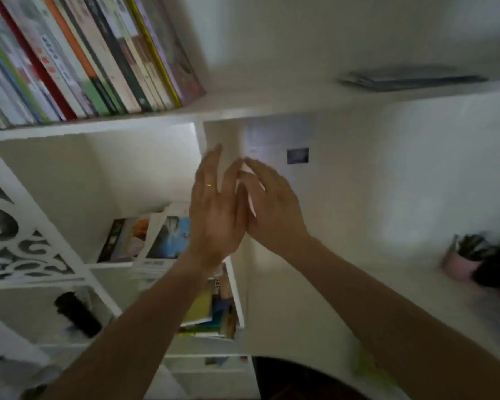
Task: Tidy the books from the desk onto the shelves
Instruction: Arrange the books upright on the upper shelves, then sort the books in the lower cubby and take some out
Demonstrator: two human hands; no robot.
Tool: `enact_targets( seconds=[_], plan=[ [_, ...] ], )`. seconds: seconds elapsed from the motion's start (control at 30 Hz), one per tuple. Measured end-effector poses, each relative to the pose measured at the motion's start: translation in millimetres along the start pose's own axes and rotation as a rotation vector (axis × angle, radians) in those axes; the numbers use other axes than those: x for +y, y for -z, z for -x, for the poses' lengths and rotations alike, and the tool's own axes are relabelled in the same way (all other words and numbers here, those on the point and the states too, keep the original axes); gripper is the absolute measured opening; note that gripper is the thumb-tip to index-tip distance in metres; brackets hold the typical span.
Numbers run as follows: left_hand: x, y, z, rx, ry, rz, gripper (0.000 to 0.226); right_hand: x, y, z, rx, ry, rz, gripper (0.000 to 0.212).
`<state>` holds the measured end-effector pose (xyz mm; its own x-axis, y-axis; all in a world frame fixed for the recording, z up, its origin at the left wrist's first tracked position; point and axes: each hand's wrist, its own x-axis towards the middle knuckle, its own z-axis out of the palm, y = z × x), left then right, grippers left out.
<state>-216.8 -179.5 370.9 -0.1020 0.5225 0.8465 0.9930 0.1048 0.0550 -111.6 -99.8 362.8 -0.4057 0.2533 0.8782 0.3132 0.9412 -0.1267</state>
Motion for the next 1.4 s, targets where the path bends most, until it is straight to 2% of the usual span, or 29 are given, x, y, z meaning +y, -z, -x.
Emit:
enact_targets(
  seconds=[0.1, 0.17, 0.33, 0.43, 0.53, 0.7, 0.83, 1.0, 1.07, 1.2, 1.4],
  plan=[
    [51.1, -38.5, 61.7, -0.289, -0.010, 0.126, 0.043, 37.0, 18.6, 106.1, -0.179, -0.267, -0.015, 0.038],
    [84.2, -69.7, 98.4, -0.478, 0.058, 0.179, 0.043, 65.5, 38.4, 173.4, -0.307, -0.460, 0.034, 0.036],
    [172.5, -144.8, 173.5, -0.991, 0.430, 0.310, 0.037, 120.3, 106.4, 305.8, -0.516, -0.891, 0.074, 0.035],
    [222.0, -178.9, 210.9, -1.176, 0.612, 0.338, 0.036, 138.6, 143.6, 363.7, -0.556, -1.030, 0.095, 0.032],
    [264.9, -199.9, 236.1, -1.264, 0.690, 0.371, 0.036, 157.6, 173.0, 407.0, -0.552, -1.115, 0.098, 0.032],
    [317.1, -227.1, 239.1, -1.298, 0.680, 0.389, 0.040, 205.8, 198.7, 431.4, -0.623, -1.245, 0.024, 0.042],
    [343.1, -258.3, 226.0, -1.264, 0.682, 0.400, 0.041, 250.2, 216.4, 430.6, -0.549, -1.290, 0.056, 0.044],
    [351.7, -268.6, 202.1, -1.203, 0.803, 0.396, 0.040, 275.4, 222.5, 416.1, -0.561, -1.318, 0.014, 0.049],
    [335.3, -257.6, 191.3, -1.180, 0.826, 0.353, 0.042, 271.5, 207.7, 399.6, -0.589, -1.265, -0.031, 0.048],
    [263.2, -208.1, 159.4, -1.043, 0.937, 0.211, 0.046, 241.6, 154.8, 336.5, -0.645, -1.032, -0.169, 0.049],
    [147.3, -77.6, 155.5, -0.771, 1.194, 0.082, 0.037, 133.2, 70.9, 224.3, -0.704, -0.662, -0.424, 0.049]
  ],
)
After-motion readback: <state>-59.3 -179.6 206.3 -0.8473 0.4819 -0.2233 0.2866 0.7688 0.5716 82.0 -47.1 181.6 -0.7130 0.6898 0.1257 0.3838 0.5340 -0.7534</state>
